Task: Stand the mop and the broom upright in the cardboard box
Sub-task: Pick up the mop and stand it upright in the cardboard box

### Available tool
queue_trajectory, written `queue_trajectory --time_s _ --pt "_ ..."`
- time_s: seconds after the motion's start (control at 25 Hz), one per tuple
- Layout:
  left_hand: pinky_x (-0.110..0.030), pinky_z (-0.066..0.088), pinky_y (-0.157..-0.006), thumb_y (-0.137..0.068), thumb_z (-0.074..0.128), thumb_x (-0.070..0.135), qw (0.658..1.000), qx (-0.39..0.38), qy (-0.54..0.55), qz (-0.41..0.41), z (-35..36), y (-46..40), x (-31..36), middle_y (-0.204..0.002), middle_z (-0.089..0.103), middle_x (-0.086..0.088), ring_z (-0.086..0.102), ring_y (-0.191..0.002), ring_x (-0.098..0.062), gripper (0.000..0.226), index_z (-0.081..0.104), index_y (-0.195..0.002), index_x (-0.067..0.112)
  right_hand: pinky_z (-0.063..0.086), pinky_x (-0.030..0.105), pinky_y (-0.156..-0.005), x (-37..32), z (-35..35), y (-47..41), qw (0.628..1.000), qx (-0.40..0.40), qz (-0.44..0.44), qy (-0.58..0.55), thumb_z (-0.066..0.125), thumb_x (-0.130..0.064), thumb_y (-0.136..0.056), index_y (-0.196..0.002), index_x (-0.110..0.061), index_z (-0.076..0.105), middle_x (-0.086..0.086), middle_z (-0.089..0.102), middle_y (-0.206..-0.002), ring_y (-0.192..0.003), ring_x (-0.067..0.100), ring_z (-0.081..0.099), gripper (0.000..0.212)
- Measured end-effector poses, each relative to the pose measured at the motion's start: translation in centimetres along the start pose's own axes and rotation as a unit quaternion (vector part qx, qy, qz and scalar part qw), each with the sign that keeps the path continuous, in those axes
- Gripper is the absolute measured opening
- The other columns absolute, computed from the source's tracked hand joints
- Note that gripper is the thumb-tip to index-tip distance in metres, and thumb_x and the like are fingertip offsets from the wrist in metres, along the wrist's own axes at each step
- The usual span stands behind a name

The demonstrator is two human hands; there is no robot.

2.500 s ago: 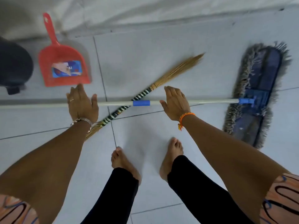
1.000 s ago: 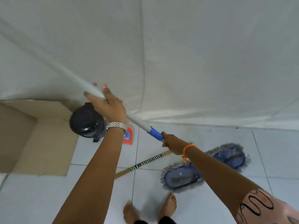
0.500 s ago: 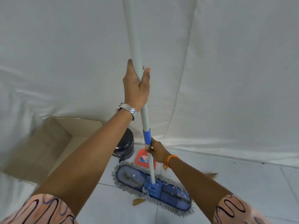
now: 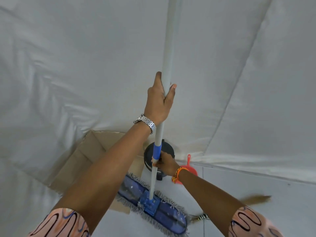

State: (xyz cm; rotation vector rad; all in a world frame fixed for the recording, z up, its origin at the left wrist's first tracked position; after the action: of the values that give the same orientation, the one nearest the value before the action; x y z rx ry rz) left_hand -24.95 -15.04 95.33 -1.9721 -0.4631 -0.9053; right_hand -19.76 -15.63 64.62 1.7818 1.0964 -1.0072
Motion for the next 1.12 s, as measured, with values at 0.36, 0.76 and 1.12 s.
queue_trajectory --time_s 0.36,0.76,1.12 --pt "-0.050 0.043 -0.036 -0.100 0.058 0.030 0.998 0.019 -0.054 -0.021 -11.2 -5.0 -12.7 -0.060 0.053 -0.013 0.047 -0.041 -0.033 0.018 0.040 -0.100 0.024 0.050 0.043 -0.100 -4.2 10.5 -13.5 0.999 -0.037 0.007 0.022 0.066 -0.007 -0.087 -0.115 -0.002 0.060 0.021 0.065 -0.114 -0.108 0.034 0.061 0.029" --pt "-0.038 0.051 -0.039 -0.098 0.063 0.031 0.996 0.044 -0.040 -0.071 -22.9 -11.7 -28.6 -0.059 0.055 0.009 0.053 -0.039 -0.013 0.022 0.042 -0.099 0.024 0.041 0.030 -0.073 -11.0 17.7 -31.1 0.995 -0.031 0.023 0.094 0.068 -0.020 -0.087 -0.102 -0.009 0.055 0.005 0.057 -0.088 -0.079 0.021 0.052 0.023" --pt "-0.033 0.059 -0.057 -0.096 0.052 0.043 0.994 -0.080 0.015 -0.070 -25.8 -14.2 -42.1 -0.066 0.059 0.011 0.060 -0.052 -0.007 0.036 0.041 -0.110 0.012 0.045 0.040 -0.086 -8.9 22.1 -44.1 0.993 -0.030 0.092 0.075 0.065 -0.011 -0.089 -0.120 -0.001 0.056 0.021 0.065 -0.108 -0.096 0.036 0.058 0.035"
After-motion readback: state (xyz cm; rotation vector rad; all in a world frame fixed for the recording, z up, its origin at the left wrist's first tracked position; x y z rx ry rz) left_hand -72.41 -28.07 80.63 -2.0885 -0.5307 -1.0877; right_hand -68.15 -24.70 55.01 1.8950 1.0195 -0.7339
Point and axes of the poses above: each hand's wrist, its own y-axis away from the middle knuckle, its own z-axis out of the palm, x = y × z, the point moved 10 cm from there along -y, towards the middle knuckle
